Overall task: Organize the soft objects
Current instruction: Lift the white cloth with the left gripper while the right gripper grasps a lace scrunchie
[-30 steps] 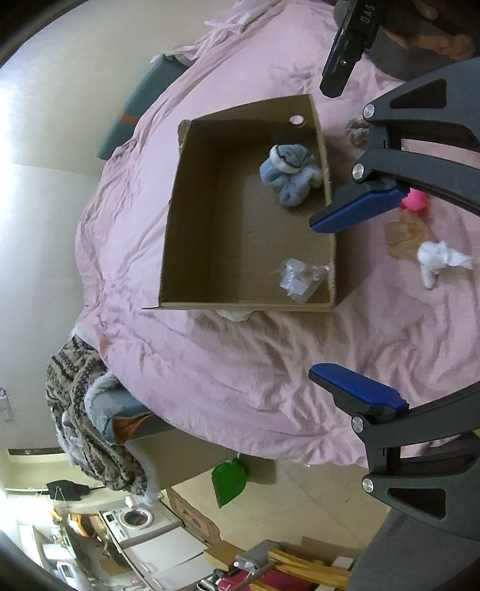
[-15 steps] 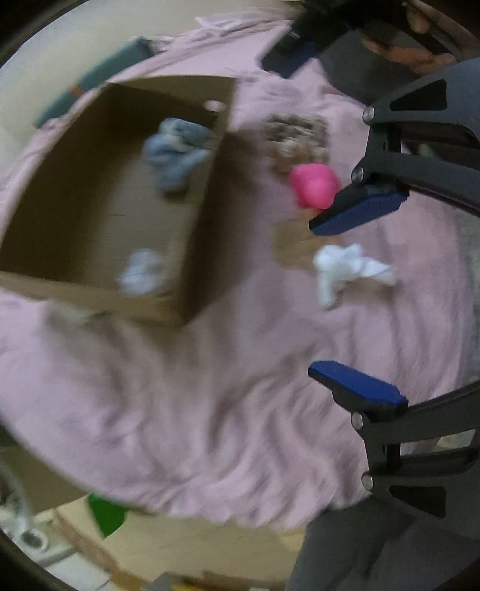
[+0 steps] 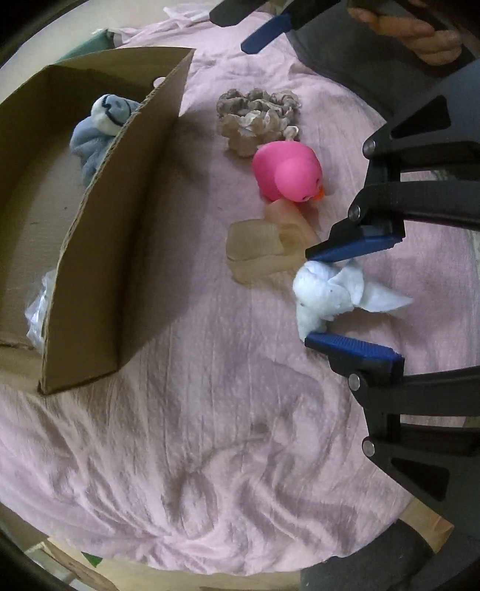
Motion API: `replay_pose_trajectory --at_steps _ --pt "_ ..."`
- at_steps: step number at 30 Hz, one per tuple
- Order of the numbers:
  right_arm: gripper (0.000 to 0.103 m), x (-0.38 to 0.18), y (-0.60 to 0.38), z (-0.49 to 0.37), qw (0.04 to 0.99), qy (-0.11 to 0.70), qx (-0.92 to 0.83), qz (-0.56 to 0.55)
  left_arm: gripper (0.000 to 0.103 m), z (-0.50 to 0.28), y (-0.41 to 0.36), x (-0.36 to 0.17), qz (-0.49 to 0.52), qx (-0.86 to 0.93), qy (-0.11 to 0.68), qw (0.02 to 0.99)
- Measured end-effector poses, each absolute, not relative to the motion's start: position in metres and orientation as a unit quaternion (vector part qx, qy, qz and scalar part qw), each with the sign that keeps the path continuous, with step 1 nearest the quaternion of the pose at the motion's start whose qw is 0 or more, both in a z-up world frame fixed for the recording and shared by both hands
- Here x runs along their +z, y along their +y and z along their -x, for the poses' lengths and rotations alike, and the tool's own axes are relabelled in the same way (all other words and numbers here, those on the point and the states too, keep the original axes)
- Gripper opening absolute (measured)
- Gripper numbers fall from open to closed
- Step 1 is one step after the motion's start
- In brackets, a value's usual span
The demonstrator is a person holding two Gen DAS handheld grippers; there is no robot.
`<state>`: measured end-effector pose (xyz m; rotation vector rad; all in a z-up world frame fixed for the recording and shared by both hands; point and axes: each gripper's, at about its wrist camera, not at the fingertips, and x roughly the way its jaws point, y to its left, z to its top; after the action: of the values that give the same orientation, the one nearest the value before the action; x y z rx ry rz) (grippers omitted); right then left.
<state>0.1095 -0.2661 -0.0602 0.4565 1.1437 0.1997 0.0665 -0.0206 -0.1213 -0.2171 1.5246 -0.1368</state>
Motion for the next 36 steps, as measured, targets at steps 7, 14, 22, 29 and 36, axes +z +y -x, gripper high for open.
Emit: replay_pose_trajectory --at_steps 7,14,22,29,36 --pt "0.092 -0.062 -0.270 -0.111 0.808 0.536 0.093 -0.227 0.024 -0.054 -0.015 -0.105 0.090 -0.063 0.680 0.725" --pt "0.092 -0.066 -0.280 -0.111 0.802 0.537 0.081 -0.248 0.024 -0.038 0.004 -0.059 0.096 -0.020 0.612 0.785" --pt "0.085 -0.097 -0.283 -0.121 0.760 0.606 0.031 -0.235 0.024 -0.055 0.010 -0.041 0.070 0.004 0.564 0.823" --pt "0.075 -0.125 -0.271 -0.130 0.736 0.649 -0.004 -0.193 0.024 -0.063 0.003 -0.049 0.062 -0.008 0.572 0.818" --pt "0.035 -0.138 -0.260 -0.133 0.725 0.669 -0.022 -0.161 0.024 -0.064 0.001 -0.052 0.070 -0.010 0.579 0.812"
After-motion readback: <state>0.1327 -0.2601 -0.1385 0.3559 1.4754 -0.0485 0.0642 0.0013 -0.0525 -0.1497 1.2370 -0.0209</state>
